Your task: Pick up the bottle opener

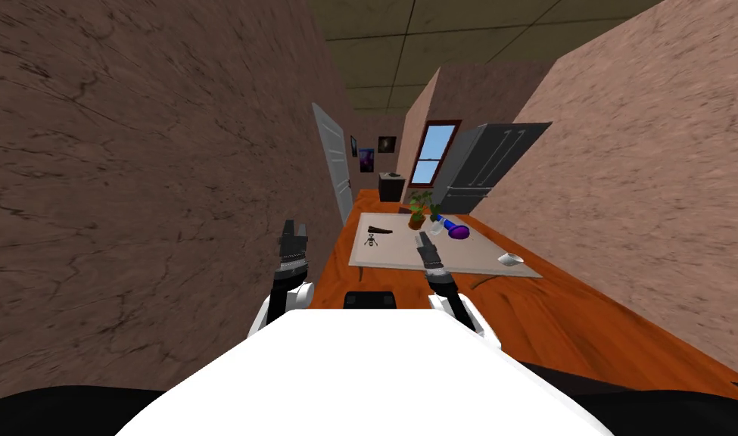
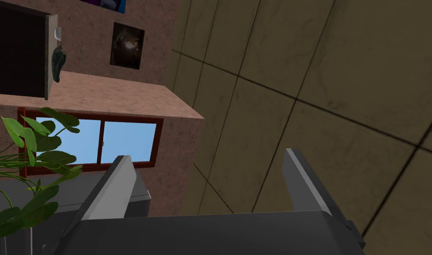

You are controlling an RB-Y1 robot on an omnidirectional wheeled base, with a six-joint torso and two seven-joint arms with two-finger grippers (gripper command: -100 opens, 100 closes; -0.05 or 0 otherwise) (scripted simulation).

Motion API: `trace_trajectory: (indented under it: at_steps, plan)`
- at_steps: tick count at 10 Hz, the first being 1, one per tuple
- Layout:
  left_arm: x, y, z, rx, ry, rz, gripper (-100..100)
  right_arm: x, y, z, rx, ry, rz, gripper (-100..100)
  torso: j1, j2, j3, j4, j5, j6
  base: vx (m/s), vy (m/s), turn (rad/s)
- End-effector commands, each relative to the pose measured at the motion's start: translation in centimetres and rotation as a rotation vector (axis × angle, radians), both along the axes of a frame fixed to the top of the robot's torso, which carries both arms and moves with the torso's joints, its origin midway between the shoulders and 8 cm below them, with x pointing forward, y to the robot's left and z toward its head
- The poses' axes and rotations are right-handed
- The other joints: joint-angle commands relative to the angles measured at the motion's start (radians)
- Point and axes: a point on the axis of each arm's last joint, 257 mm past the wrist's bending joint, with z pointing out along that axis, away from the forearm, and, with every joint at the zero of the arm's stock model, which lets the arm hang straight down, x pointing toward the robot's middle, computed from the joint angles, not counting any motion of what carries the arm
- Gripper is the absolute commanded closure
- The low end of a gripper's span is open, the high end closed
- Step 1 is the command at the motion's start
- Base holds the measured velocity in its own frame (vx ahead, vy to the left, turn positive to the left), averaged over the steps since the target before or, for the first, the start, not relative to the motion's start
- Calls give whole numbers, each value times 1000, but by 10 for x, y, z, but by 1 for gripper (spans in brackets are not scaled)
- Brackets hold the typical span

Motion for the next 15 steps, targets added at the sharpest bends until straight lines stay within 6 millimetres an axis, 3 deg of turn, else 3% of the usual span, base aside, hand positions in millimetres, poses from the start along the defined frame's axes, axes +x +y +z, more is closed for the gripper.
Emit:
trace_trajectory:
  at_steps: [1,4,7,11,15]
  plan:
    - [0,0,0,0,0,0,0,3,-2,-16,-32,36,-1,-100,0,0,0,0,0,0,-26,-117,129]
    - [0,0,0,0,0,0,0,2,-7,-77,-191,168,17,-100,3,-1,0,0,1,0,-38,-128,364]
    - [0,0,0,0,0,0,0,-2,-14,-112,-251,240,21,-100,5,-4,-2,-1,1,0,-10,-86,219]
    - [0,0,0,0,0,0,0,-21,-32,-184,-435,393,59,-100,6,-4,-2,-1,1,1,-22,-79,346]
    - [0,0,0,0,0,0,0,-43,-52,-233,-564,502,93,-100,9,-5,-3,-1,2,1,-12,-45,261]
